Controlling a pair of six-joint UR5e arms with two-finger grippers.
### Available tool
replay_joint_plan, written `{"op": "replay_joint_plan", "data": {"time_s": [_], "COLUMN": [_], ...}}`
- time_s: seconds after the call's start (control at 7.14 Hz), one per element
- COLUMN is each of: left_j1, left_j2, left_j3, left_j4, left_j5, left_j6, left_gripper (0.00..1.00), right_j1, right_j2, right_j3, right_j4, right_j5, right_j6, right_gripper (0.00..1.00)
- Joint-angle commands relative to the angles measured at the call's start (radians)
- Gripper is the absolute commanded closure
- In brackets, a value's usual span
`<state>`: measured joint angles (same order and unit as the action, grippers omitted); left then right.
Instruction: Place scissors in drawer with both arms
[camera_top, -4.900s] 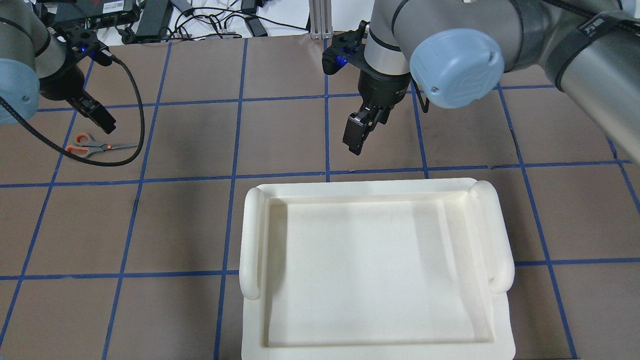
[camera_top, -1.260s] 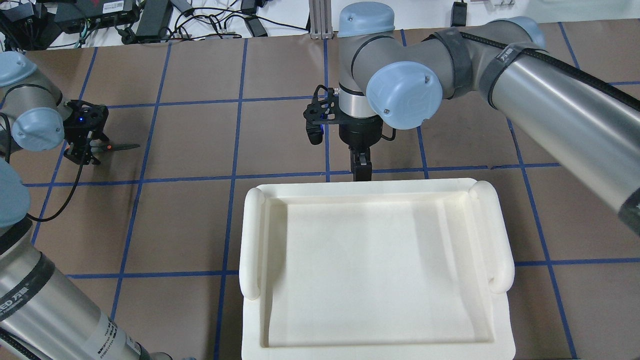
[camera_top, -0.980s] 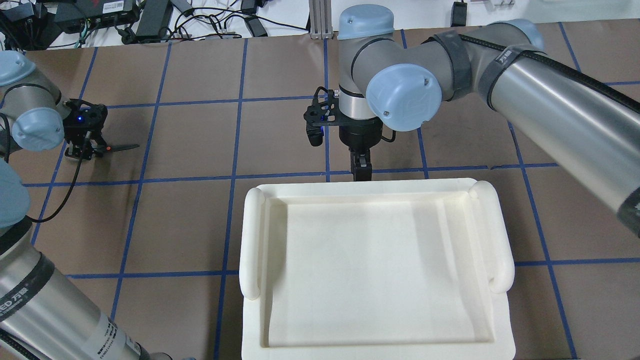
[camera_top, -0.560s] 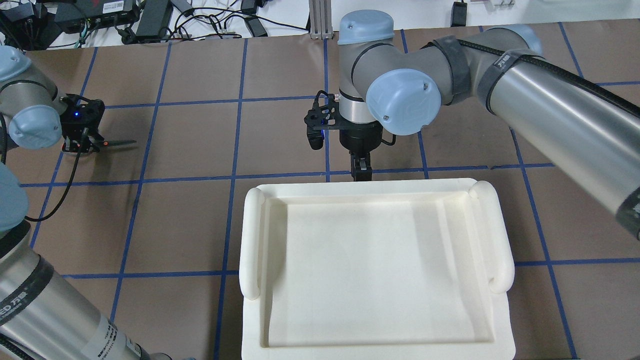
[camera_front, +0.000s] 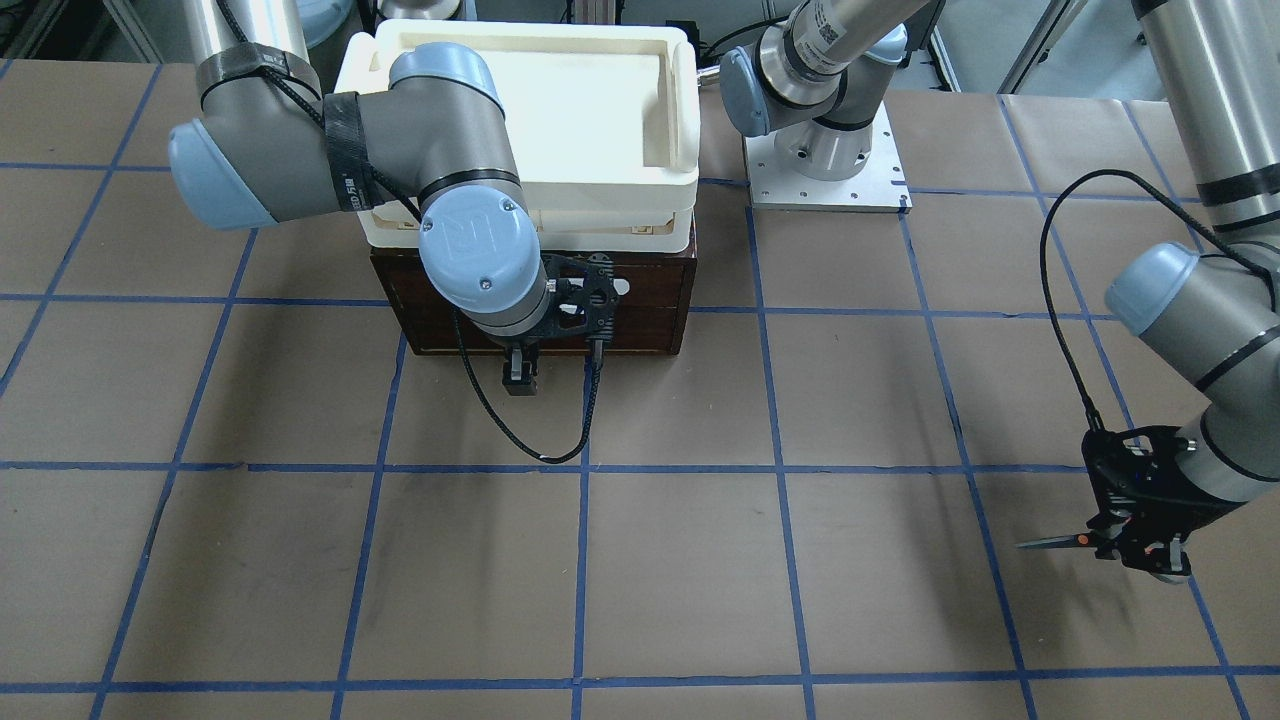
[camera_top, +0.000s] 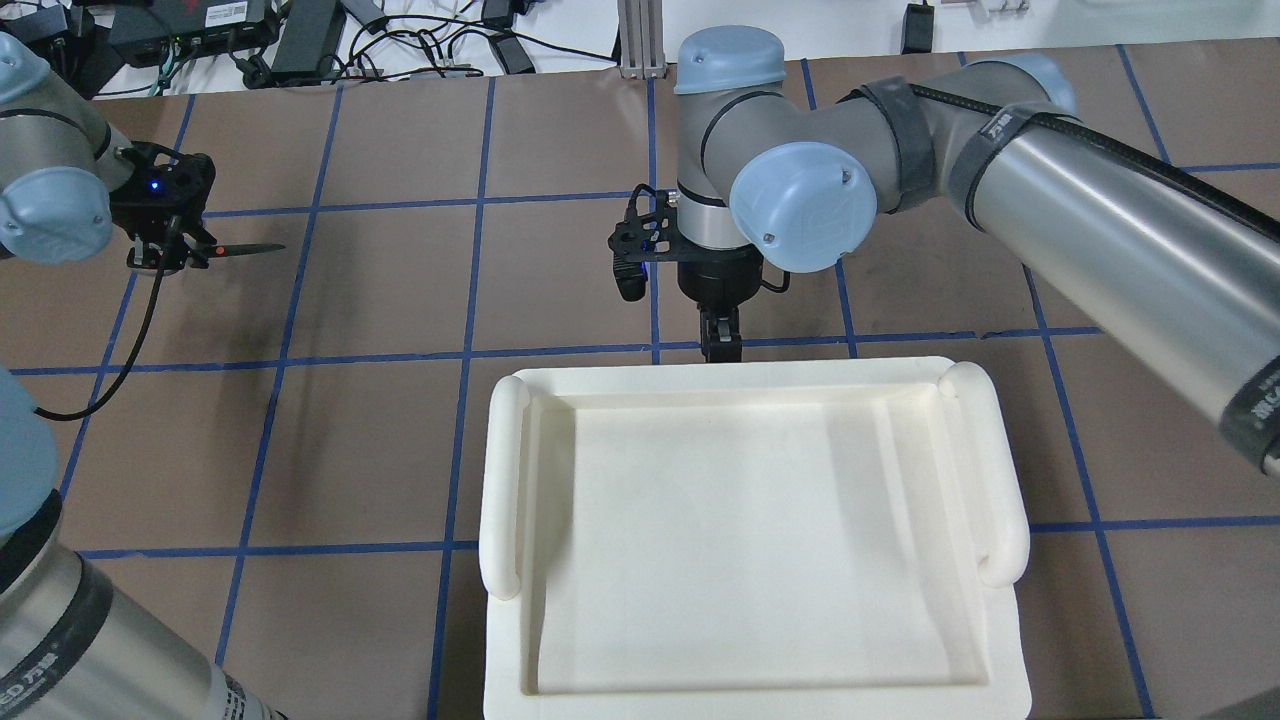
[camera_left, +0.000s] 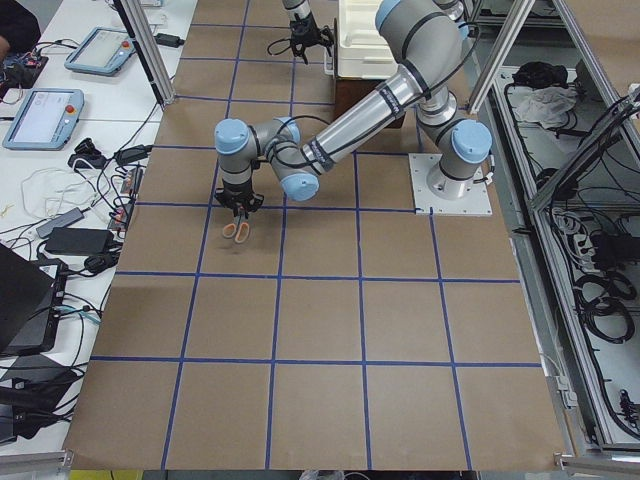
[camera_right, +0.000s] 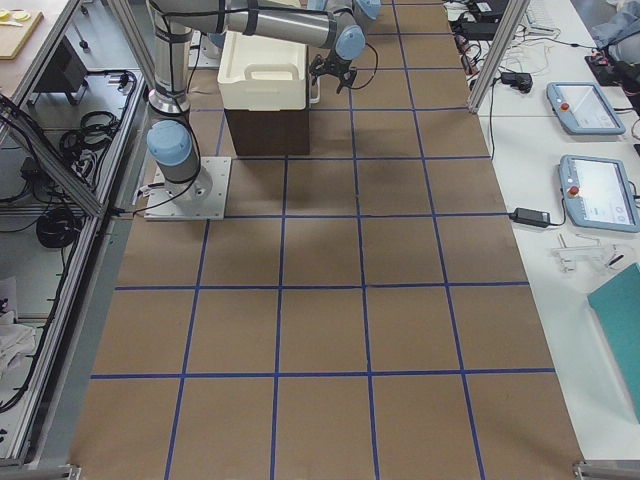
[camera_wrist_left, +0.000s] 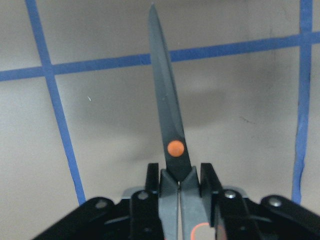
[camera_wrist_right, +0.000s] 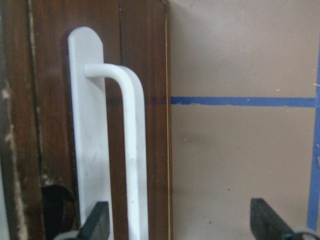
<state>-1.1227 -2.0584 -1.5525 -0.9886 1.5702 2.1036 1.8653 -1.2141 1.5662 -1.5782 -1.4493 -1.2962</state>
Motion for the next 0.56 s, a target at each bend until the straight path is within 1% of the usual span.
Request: {"op": "replay_joint_plan", "data": {"time_s": [0.0, 0.28, 0.42], "left_j1": [-0.035, -0.109, -0.118], "left_j2": [0.082, 0.109, 0.118], "left_j3": [0.012, 0.014, 0.012], "left_j4": [-0.079, -0.082, -0.084], "left_j5": [-0.038, -0.026, -0.024], "left_j6": [-0.129, -0.167, -0.175], "left_gripper": [1.0, 1.0, 1.0], "right_j1": [0.0, 0.0, 0.0], "right_j2": [0.004, 0.02, 0.025], "right_j3": [-0.003, -0.011, -0.011], "right_j4": [-0.005, -0.014, -0.028], "right_j5": [0.001, 0.001, 0.001], "right_j6": [-0.002, -0.003, -0.005], "right_gripper": [0.0, 0.0, 0.0]}}
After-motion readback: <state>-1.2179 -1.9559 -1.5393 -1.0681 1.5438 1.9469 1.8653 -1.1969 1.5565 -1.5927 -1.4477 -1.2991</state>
